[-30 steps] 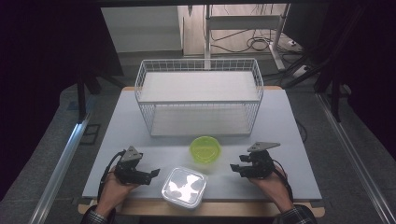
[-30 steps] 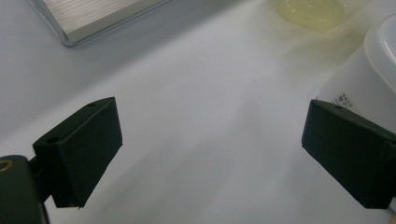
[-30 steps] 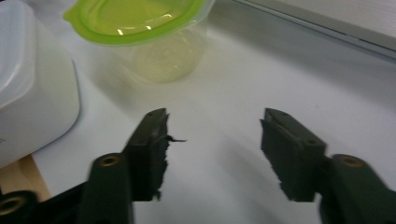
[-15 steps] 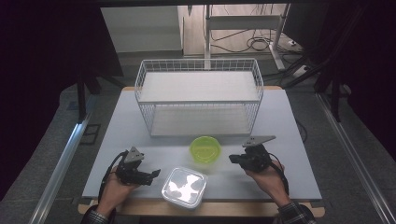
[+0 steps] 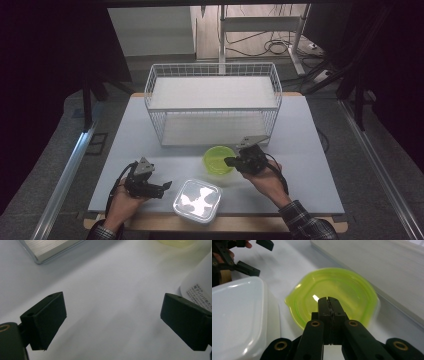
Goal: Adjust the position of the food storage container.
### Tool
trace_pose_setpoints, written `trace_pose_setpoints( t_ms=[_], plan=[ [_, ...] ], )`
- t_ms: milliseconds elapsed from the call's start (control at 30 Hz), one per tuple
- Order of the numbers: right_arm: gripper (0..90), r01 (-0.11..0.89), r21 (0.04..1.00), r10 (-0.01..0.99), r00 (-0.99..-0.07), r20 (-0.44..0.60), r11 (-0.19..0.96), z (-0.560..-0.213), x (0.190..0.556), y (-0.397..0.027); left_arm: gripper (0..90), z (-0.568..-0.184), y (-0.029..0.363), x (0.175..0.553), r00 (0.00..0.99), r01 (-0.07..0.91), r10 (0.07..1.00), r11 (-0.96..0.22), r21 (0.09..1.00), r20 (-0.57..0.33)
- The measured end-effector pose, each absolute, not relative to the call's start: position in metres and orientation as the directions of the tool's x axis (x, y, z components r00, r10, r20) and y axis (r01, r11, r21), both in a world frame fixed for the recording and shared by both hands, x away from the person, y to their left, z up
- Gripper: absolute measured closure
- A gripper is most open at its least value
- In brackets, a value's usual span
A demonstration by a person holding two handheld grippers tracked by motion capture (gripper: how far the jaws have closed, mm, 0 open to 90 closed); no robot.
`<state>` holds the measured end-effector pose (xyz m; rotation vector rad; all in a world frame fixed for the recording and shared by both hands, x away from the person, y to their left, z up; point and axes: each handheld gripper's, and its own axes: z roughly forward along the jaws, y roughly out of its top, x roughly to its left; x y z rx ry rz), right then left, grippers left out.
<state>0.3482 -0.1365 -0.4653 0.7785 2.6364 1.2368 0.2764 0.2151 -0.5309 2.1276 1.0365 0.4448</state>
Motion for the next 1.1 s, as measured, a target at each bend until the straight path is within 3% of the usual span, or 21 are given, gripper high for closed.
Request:
trace_pose_setpoints(
  t_ms=[700,1100],
  plan=[
    [89.2,0.324,0.712,0.348,-0.930,0.119,0.623,-0.478,0.359,-0.056,6.3,-0.532,0.213,0.276,0.631,0.532,0.776,-0.449,0.718,0.018],
    [89.1,0.353,0.699,0.403,-0.910,0.101,0.622,-0.484,0.375,-0.062,6.4,-0.533,0.211,0.276,0.632,0.531,0.774,-0.460,0.711,0.028]
  ],
)
